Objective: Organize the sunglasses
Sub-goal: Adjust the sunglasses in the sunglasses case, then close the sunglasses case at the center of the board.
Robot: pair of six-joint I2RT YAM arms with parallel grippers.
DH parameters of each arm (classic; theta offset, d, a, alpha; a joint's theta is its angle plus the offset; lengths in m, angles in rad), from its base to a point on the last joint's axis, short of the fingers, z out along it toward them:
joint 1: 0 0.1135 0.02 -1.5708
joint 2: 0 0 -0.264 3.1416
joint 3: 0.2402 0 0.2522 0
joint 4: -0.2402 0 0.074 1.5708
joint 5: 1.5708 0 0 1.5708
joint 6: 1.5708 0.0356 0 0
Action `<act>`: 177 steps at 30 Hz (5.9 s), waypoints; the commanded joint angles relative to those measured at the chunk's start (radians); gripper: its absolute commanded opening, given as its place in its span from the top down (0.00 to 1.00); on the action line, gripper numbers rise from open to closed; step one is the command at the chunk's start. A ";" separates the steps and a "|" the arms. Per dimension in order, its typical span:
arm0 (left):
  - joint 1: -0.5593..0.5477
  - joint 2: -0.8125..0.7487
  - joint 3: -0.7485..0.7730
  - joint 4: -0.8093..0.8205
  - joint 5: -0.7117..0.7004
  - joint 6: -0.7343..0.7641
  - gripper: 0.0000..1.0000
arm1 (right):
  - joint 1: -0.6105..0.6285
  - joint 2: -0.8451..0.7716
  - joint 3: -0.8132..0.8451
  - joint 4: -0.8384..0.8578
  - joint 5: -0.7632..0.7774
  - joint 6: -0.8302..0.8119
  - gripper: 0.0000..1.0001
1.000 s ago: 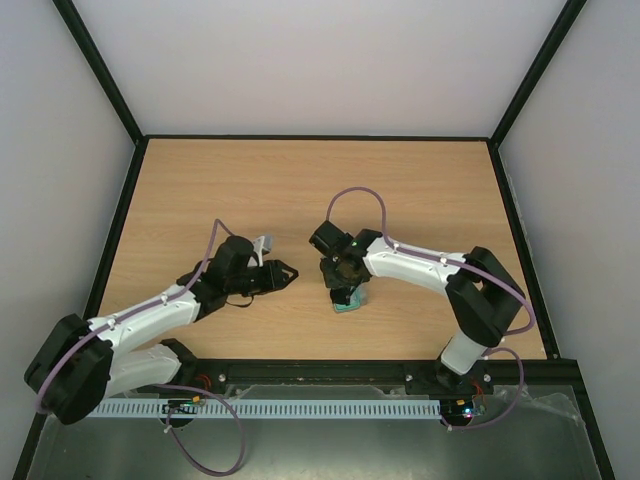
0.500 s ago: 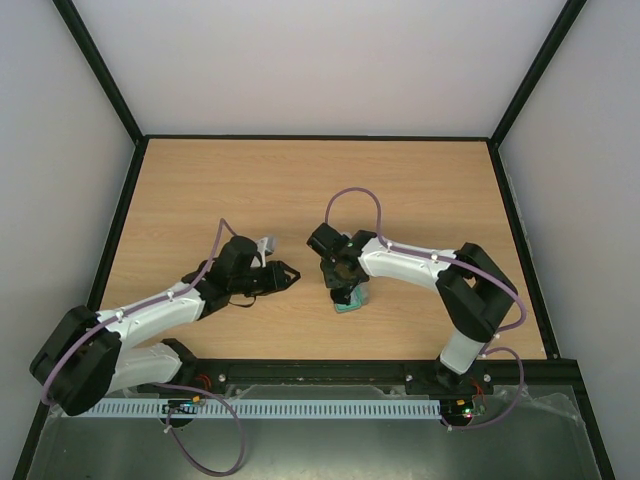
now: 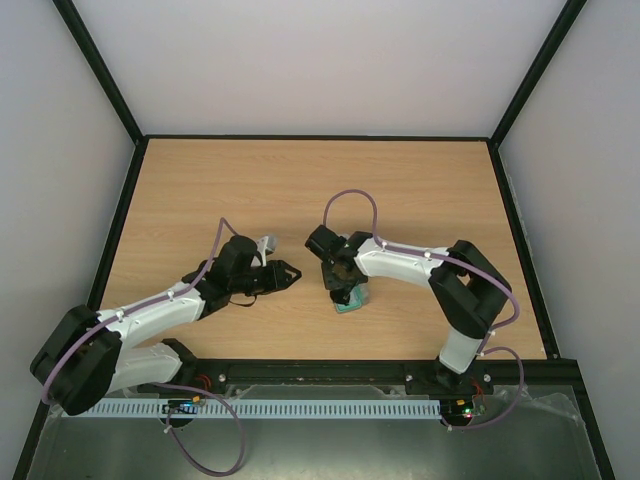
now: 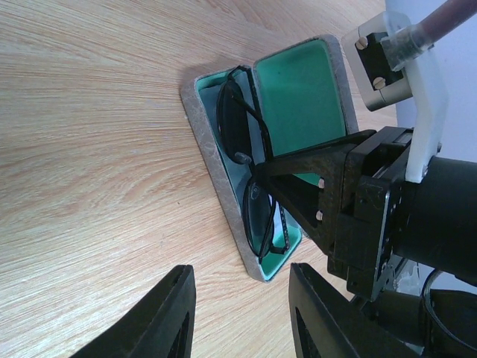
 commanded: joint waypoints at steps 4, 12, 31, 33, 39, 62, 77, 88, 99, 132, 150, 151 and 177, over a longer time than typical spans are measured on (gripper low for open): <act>-0.003 0.010 -0.008 0.031 0.017 -0.004 0.63 | 0.020 0.037 0.047 -0.083 0.074 0.007 0.94; -0.003 0.000 -0.025 0.051 0.031 -0.008 0.63 | 0.063 0.063 0.128 -0.192 0.162 0.021 0.95; 0.024 -0.054 -0.056 0.038 0.050 0.006 0.63 | 0.140 0.208 0.323 -0.475 0.381 0.043 0.96; 0.031 -0.065 -0.060 0.029 0.055 0.011 0.63 | 0.146 0.223 0.334 -0.486 0.383 0.048 0.96; 0.050 -0.090 -0.074 0.019 0.068 0.019 0.63 | 0.154 0.262 0.336 -0.490 0.396 0.059 0.97; 0.092 -0.157 -0.100 -0.014 0.087 0.030 0.63 | 0.180 0.329 0.335 -0.488 0.405 0.080 0.97; 0.100 -0.180 -0.107 -0.030 0.090 0.030 0.63 | 0.196 0.374 0.334 -0.496 0.423 0.097 0.96; 0.103 -0.191 -0.114 -0.033 0.087 0.029 0.63 | 0.204 0.353 0.359 -0.523 0.438 0.109 0.81; 0.104 -0.182 -0.110 -0.033 0.085 0.030 0.63 | 0.238 0.309 0.494 -0.632 0.465 0.126 0.69; -0.053 0.334 0.134 0.066 -0.015 0.013 0.90 | -0.237 -0.328 -0.138 0.013 -0.135 -0.040 0.80; -0.106 0.696 0.212 0.266 0.011 -0.010 0.98 | -0.259 -0.315 -0.270 0.226 -0.383 -0.031 0.90; -0.106 0.706 0.218 0.269 0.014 -0.008 0.98 | -0.254 -0.315 -0.271 0.228 -0.383 -0.030 0.90; -0.039 0.582 0.163 0.224 0.042 0.032 0.92 | -0.161 -0.334 -0.141 0.059 -0.210 -0.015 0.68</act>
